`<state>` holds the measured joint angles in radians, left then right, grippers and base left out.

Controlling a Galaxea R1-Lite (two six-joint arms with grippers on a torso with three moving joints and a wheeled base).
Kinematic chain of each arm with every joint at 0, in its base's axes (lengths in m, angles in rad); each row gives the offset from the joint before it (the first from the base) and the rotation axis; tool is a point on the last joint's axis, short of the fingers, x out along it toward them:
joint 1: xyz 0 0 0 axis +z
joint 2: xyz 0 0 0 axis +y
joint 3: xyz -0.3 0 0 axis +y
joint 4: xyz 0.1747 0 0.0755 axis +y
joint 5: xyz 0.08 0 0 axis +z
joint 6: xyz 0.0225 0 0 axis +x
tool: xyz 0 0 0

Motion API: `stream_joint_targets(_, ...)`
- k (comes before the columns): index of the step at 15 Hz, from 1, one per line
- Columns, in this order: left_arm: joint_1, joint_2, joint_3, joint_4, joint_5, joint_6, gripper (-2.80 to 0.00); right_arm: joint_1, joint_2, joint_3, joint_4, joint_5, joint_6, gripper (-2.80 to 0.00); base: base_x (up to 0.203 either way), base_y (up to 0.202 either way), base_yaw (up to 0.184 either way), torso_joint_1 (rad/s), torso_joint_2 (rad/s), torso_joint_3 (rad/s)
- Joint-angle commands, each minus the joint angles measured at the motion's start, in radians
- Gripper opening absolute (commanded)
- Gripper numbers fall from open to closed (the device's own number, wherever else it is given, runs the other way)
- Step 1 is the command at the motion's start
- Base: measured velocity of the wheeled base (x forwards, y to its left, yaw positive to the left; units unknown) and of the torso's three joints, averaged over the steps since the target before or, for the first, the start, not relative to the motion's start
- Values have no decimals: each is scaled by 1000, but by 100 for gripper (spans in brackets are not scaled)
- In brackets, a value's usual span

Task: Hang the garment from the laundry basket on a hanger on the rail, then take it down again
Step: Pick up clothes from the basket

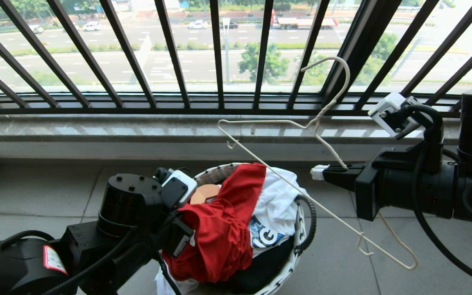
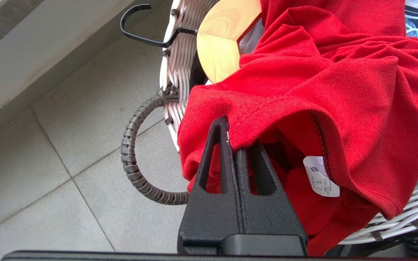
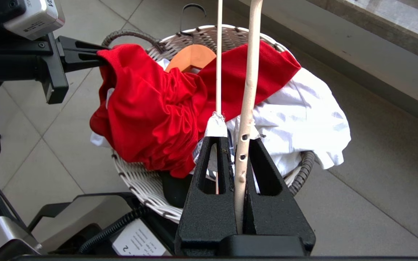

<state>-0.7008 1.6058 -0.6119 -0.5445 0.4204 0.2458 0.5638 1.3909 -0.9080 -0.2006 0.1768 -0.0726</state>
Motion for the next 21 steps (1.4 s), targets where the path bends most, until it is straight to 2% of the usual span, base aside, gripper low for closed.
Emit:
stream_joint_targets(1, 10, 19, 1, -3, 3, 4, 0, 1, 2, 1, -2, 1, -1, -280, 0, 0, 0, 0, 0, 0)
stream_joint_targets(6, 9, 11, 0, -2, 4, 17, 0, 1, 14, 1, -3, 1, -1, -280, 0, 0, 0, 0, 0, 0)
stream_joint_targets(12, 44, 6, 18, -2, 22, 94, 0, 1, 14, 1, -3, 1, -1, -280, 0, 0, 0, 0, 0, 0)
stream_joint_targets(19, 55, -63, 24, 0, 62, 139, 0, 1, 22, 2, -3, 2, -1, -280, 0, 0, 0, 0, 0, 0)
stream_joint_targets(21, 69, -76, 38, -1, 66, 180, 0, 1, 23, 1, -2, 2, -1, -280, 0, 0, 0, 0, 0, 0)
